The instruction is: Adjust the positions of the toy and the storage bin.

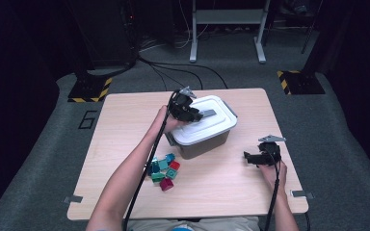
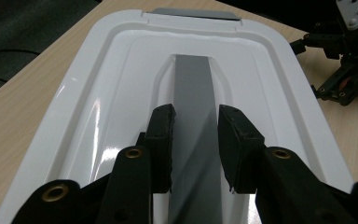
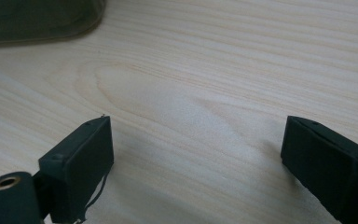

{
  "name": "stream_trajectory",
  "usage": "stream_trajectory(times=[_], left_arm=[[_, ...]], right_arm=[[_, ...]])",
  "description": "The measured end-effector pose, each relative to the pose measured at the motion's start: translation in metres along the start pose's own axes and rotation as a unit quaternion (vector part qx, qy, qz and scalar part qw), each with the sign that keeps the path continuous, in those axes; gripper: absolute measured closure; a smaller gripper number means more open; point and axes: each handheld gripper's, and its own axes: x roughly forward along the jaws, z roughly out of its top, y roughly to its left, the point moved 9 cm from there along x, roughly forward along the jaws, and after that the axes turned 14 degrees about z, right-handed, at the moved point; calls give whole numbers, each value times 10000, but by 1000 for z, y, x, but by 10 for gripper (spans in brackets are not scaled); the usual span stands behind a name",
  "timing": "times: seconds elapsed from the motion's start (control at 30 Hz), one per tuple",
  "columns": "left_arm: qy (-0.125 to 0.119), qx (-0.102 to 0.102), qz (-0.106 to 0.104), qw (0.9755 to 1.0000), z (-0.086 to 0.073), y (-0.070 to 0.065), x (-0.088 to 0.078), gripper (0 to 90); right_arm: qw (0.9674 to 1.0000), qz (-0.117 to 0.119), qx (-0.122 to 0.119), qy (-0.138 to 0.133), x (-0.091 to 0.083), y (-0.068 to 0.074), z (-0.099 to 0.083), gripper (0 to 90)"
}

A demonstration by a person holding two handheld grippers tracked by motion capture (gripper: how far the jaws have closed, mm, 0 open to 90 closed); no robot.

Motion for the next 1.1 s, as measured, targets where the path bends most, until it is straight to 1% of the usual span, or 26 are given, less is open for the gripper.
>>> stream_trajectory(times=[0.07,0.1,0.17,0.2,0.3,0.33,0.37,0.5,0.6,0.8,0.97,1.0,1.03,1.1], left_arm=[[10,-1,14,10000,0,1,-1,665],[22,-42,14,10000,0,1,-1,665],[36,-45,27,10000,0,2,-2,665],[34,-85,17,10000,0,2,-3,665],[19,-118,3,9999,1,3,-3,665],[24,-97,15,9999,1,4,-4,665],[0,-143,56,9999,2,6,-6,665],[-24,-177,125,9998,2,11,-11,665],[-74,-258,149,9995,2,15,-15,665],[-91,-309,227,9992,0,23,-23,665],[-143,-392,299,9987,-1,32,-31,665],[-155,-410,299,9986,-2,33,-32,665],[-174,-428,332,9984,-2,35,-34,665],[-185,-459,359,9981,-4,39,-38,665]], right_arm=[[10000,1,-10,8,0,0,0,85],[10000,-1,0,-1,0,0,0,84],[10000,2,-17,16,0,0,0,85],[10000,1,-15,16,0,0,0,85],[10000,1,-11,18,0,0,0,85],[10000,-1,-16,17,0,0,0,85],[10000,-2,0,1,0,0,0,85],[10000,-1,-15,15,0,0,0,85],[10000,2,-15,13,0,0,0,85],[10000,-17,-25,23,0,0,0,85],[10000,-31,5,9,0,0,0,85],[10000,-53,81,-25,1,1,0,85],[10000,-37,39,3,0,1,0,85],[9999,-56,82,-28,1,1,0,85]])
